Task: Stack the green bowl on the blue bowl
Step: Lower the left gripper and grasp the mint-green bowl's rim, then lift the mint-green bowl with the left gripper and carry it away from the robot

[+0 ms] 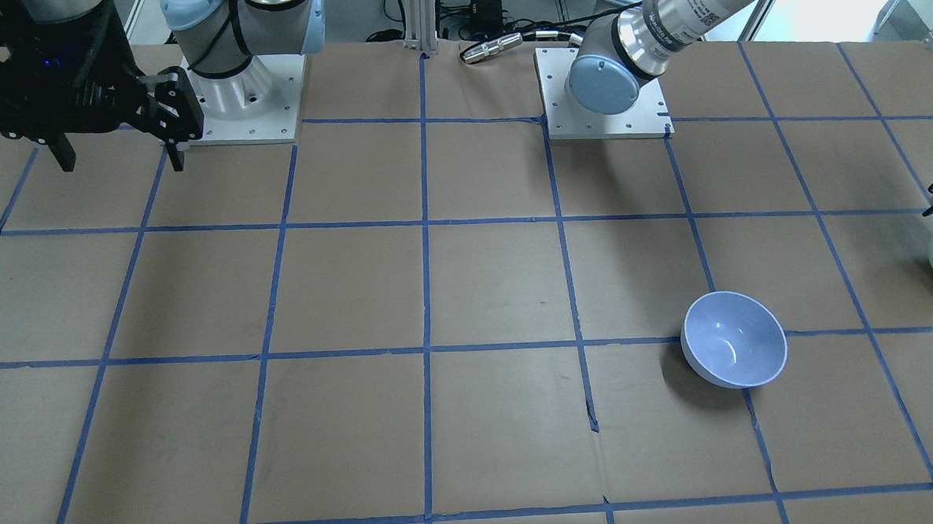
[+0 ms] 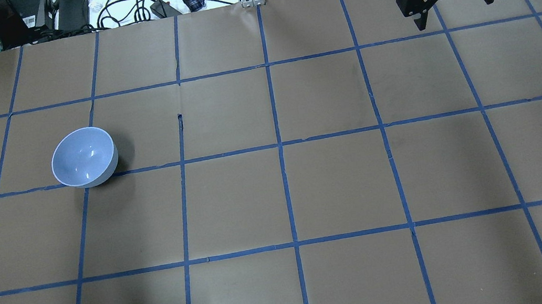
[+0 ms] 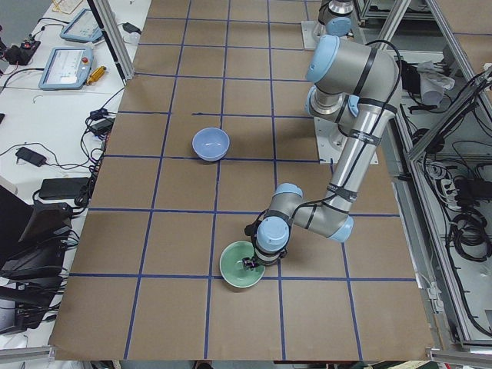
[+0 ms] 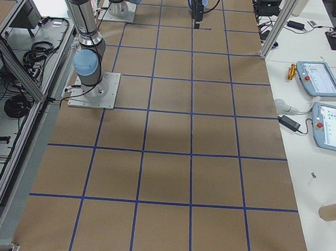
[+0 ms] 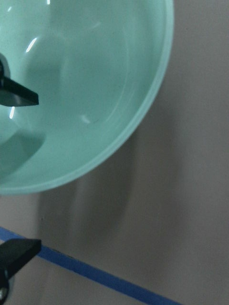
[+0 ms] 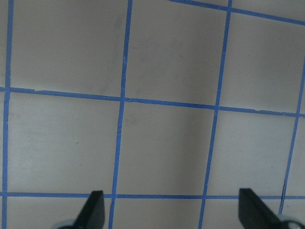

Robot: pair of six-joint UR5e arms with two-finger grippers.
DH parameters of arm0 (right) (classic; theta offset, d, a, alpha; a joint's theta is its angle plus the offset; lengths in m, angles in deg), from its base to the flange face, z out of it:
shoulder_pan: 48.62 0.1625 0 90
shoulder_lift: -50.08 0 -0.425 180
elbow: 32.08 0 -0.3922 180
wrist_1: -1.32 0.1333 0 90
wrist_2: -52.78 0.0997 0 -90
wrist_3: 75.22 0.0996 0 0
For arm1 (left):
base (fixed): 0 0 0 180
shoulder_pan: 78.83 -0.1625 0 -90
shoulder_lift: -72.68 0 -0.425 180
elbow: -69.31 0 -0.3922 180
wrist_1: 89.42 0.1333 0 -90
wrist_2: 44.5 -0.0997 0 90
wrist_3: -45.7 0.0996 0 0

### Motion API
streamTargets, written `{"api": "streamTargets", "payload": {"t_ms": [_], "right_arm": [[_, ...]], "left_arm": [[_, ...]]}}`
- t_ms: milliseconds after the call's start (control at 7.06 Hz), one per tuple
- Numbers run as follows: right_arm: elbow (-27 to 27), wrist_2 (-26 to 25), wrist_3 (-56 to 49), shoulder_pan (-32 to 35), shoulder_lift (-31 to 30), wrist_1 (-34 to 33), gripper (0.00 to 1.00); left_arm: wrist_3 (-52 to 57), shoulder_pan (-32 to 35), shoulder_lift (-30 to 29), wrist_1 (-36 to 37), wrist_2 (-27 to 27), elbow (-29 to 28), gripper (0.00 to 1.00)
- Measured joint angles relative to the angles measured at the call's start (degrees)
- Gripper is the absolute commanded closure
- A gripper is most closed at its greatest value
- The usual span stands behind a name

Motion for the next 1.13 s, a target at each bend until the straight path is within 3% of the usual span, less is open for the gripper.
{"api": "streamTargets", "payload": {"t_ms": [1134], "right_arm": [[0.0, 0.0, 0.0, 0.0, 0.0, 0.0, 0.0]], "left_arm": [[0.1, -0.1, 0.6, -0.1, -1.1, -0.1, 1.0]]}}
